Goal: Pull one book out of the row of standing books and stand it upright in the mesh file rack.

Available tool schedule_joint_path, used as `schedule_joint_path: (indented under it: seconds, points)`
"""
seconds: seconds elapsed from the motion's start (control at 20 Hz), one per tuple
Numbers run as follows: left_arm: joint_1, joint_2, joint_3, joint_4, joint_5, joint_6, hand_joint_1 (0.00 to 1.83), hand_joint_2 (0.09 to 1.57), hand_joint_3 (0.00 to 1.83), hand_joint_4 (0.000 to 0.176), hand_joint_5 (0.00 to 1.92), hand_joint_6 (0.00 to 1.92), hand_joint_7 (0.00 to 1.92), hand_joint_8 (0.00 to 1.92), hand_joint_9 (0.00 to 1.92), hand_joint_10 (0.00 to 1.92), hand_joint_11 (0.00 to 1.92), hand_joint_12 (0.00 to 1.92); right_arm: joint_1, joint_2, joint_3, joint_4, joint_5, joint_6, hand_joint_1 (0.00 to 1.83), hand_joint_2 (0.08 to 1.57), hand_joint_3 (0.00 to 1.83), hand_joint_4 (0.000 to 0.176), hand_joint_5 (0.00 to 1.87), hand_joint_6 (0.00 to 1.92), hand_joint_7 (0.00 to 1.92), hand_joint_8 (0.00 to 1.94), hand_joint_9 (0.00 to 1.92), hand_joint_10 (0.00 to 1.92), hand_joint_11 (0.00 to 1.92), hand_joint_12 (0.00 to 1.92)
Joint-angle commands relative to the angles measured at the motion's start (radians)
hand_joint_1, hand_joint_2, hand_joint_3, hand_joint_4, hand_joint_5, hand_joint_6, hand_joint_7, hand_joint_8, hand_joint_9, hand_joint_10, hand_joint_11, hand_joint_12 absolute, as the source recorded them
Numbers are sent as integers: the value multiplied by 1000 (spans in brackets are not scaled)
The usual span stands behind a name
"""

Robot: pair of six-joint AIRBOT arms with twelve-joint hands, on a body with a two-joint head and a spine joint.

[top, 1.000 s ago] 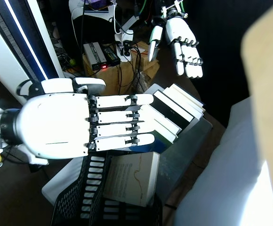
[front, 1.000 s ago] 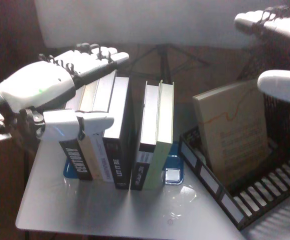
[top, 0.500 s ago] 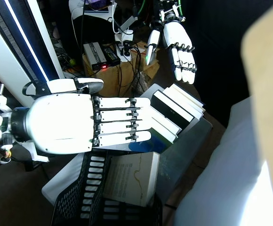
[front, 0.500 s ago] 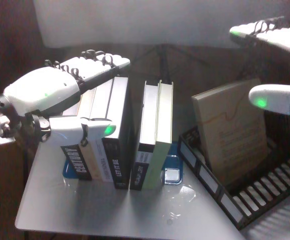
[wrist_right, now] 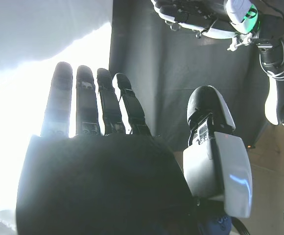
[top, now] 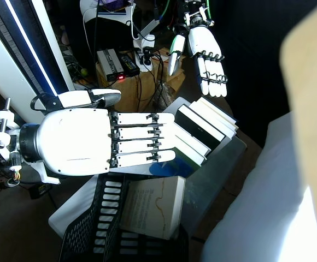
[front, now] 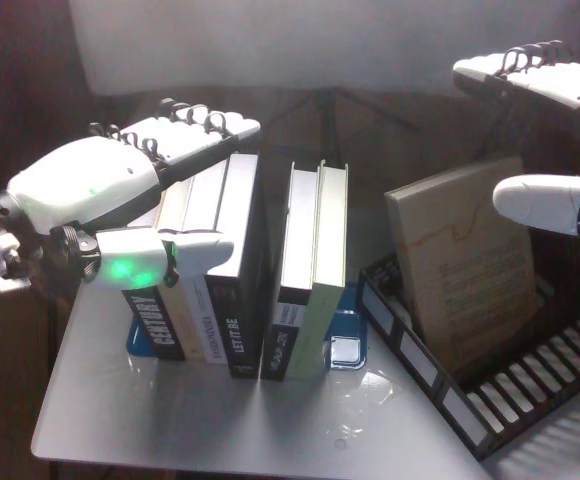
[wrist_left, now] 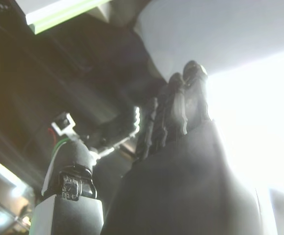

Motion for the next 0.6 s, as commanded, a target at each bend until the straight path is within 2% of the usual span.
schedule_joint_path:
  seconds: [0.0, 0.05, 0.1, 0.2, 0.25, 0.3, 0.35, 0.4, 0.5, 0.55]
  points:
    - [-1, 16, -1, -30, -126, -3, 262, 1325, 0, 27, 0, 0, 0, 0, 0, 0, 0, 0, 1, 12, -3, 36, 125, 3, 126, 1244, 0, 0, 0, 0, 0, 0, 0, 0, 0, 0]
    - [-2, 18, -1, -33, -127, -3, 278, 1320, 0, 36, 0, 0, 0, 0, 0, 0, 0, 0, 1, 22, -5, 37, 126, 3, 200, 1270, 3, 0, 0, 0, 0, 0, 0, 0, 0, 0]
    - [-3, 20, -3, -37, -131, 1, 297, 1317, 0, 31, 0, 0, 0, 0, 0, 0, 0, 0, 2, 34, -14, 42, 136, 3, 235, 1285, 9, 0, 0, 0, 0, 0, 0, 0, 0, 0]
    - [-1, 20, -5, -46, -133, 4, 292, 1323, 0, 31, 0, 0, 0, 0, 0, 0, 0, 0, -1, 39, -17, 45, 141, 3, 234, 1298, 12, 0, 0, 0, 0, 0, 0, 0, 0, 0]
    - [-4, 20, -4, -45, -129, 4, 291, 1325, 0, 30, 0, 0, 0, 0, 0, 0, 0, 0, 0, 43, -14, 43, 137, 3, 232, 1306, 15, 10, 0, 0, 0, 0, 0, 0, 0, 0]
    - [1, 19, -8, -57, -143, 6, 294, 1330, 2, 44, 0, 0, 0, 0, 0, 0, 0, 0, 0, 44, -14, 42, 141, 3, 195, 1313, 16, 16, 0, 0, 0, 0, 0, 0, 9, 5]
    - [10, 18, -12, -70, -156, 8, 341, 1335, 2, 37, 0, 0, 0, 0, 0, 0, 0, 0, 0, 42, -13, 42, 143, 3, 187, 1316, 16, 6, 0, 0, 0, 0, 0, 0, 22, 12]
    - [12, 18, -10, -72, -151, 4, 337, 1329, 0, 26, 0, 0, 0, 0, 0, 0, 0, 0, 2, 40, -8, 41, 138, 3, 197, 1310, 11, 4, 0, 0, 0, 0, 0, 0, 31, 19]
    - [4, 26, -9, -66, -147, 8, 324, 1337, 3, 16, 0, 0, 0, 0, 0, 0, 10, 5, 14, 46, -3, 28, 136, 3, 262, 1292, 1, 0, 0, 0, 0, 0, 0, 0, 13, 20]
    - [7, 28, -13, -70, -154, 16, 325, 1337, 2, 26, 0, 0, 0, 0, 0, 0, 23, 11, 14, 44, -4, 28, 142, 3, 308, 1301, 4, 0, 0, 0, 0, 0, 0, 0, 6, 23]
